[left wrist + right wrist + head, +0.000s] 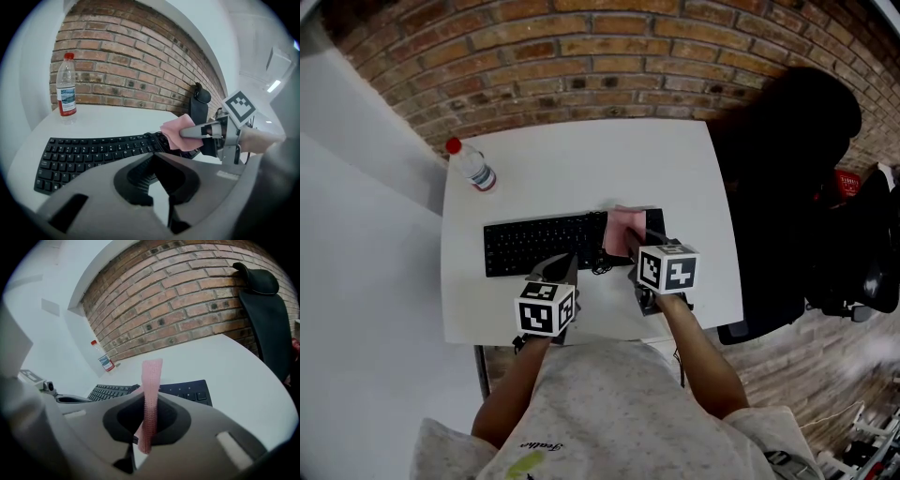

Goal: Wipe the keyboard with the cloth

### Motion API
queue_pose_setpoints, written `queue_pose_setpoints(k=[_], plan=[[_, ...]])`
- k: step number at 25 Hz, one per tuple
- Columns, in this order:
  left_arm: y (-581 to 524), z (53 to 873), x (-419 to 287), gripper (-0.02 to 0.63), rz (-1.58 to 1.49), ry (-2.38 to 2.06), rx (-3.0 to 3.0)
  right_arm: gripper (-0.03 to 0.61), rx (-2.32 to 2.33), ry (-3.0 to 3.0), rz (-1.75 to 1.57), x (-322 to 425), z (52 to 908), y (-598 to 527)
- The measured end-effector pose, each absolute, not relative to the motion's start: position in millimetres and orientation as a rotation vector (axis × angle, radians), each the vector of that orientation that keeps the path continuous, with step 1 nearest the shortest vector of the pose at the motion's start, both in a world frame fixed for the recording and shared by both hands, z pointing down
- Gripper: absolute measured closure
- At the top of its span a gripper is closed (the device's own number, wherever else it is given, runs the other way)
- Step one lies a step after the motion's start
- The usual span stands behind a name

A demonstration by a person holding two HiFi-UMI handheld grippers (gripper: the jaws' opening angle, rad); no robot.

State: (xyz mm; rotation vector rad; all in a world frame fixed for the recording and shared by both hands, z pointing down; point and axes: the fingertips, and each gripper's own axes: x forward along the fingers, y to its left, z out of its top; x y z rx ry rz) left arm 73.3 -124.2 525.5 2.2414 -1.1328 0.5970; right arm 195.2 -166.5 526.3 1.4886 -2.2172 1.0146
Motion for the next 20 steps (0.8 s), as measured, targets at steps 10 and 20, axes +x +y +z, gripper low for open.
queue_pose_setpoints(k=[10, 20], plan=[[-121, 525, 89, 0.621, 0.617, -1.204, 2.212, 0.555, 1.459, -2.227, 1.036, 227, 537, -169], [-125, 523, 110, 0.621, 0.612, -1.229, 2.214, 0.555, 1.476, -2.222, 1.026, 262, 540, -169]])
